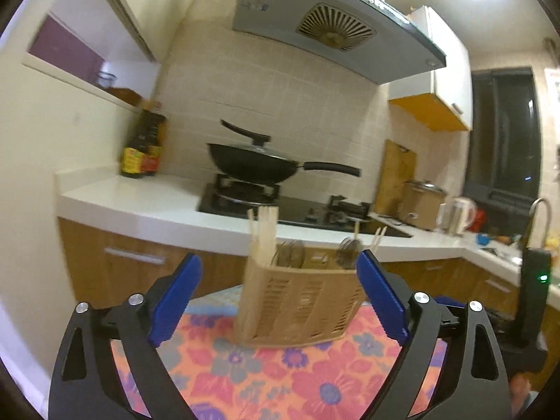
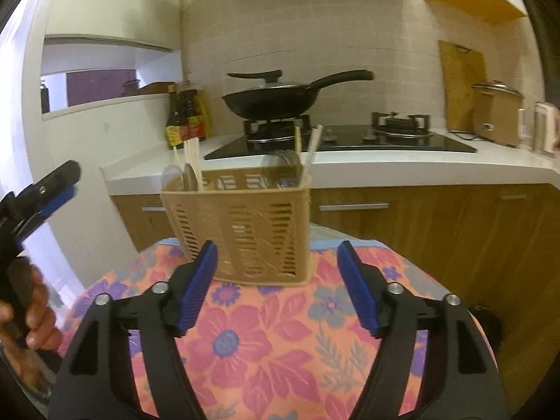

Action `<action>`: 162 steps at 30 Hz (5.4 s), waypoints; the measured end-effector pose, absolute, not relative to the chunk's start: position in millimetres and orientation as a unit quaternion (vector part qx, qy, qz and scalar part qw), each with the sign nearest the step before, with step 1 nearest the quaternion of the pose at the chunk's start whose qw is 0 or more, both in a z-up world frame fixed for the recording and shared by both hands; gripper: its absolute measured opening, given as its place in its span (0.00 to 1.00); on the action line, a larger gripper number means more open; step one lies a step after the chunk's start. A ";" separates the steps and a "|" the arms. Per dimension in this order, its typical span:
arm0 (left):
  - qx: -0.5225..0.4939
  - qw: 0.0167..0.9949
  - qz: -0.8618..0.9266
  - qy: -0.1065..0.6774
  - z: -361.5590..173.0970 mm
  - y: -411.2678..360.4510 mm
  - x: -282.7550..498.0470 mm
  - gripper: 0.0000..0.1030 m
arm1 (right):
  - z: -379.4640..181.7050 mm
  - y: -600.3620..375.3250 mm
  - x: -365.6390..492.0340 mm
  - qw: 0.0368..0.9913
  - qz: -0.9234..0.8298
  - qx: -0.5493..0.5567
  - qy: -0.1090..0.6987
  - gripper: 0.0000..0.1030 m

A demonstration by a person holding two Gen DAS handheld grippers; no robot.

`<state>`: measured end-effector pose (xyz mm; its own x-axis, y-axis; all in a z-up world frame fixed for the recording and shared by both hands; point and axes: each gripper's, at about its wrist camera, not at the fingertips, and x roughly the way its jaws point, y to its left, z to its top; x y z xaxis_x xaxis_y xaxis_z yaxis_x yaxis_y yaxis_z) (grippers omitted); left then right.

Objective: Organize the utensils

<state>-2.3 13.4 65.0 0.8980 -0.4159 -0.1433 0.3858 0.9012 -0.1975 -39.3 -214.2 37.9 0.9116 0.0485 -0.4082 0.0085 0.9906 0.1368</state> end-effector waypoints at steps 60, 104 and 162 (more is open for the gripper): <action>-0.019 0.991 -0.074 0.114 6.8 -6.1 -13.7 0.92 | -6.8 -199.2 -45.1 0.977 -0.042 0.029 0.207 0.91; -0.029 0.989 -0.066 0.129 4.7 -3.1 -13.0 0.92 | -1.2 -199.4 -51.4 0.980 -0.049 0.028 0.191 0.91; -0.026 0.989 -0.056 0.138 4.4 -3.1 -10.8 0.93 | -4.6 -197.9 -46.7 0.978 -0.047 0.023 0.204 0.92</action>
<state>-10.8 -3.1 4.4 0.9558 -0.1186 -0.2691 0.1043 0.9923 -0.0666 -46.7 -197.9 -4.6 0.9126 -0.0818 -0.4005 0.1001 0.9947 0.0251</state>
